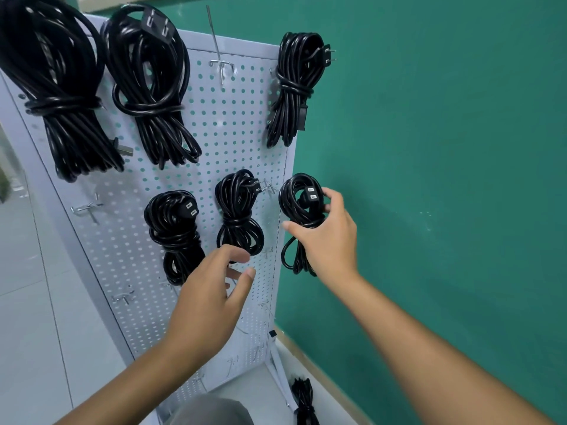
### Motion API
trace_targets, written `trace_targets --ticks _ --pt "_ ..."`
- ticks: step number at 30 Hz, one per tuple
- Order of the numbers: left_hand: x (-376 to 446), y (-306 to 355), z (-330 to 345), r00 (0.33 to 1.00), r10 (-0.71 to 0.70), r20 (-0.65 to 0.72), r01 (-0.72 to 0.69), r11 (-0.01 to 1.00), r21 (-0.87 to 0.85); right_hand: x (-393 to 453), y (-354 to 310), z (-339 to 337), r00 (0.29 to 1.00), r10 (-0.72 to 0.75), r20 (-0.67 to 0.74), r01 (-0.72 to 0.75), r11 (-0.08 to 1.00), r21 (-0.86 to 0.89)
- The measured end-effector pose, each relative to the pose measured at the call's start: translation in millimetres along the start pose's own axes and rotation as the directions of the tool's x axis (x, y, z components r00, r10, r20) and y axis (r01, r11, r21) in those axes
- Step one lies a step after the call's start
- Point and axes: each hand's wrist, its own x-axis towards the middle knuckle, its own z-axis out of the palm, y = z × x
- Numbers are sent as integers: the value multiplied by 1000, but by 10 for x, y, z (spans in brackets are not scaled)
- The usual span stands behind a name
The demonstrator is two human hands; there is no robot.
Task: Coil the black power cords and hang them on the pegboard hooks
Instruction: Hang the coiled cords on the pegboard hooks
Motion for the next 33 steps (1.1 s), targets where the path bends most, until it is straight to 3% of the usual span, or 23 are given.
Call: trace_targets --ticks 4,12,33 --pt "36 13 49 1000 -7 4 7 999 -33 89 39 84 997 28 77 -28 1000 2" --pt "77 -36 58 1000 -13 6 13 999 -45 160 154 143 995 64 81 -75 987 142" --pt "209 -12 121 999 -46 13 46 998 -40 419 172 464 969 -3 248 -11 998 56"
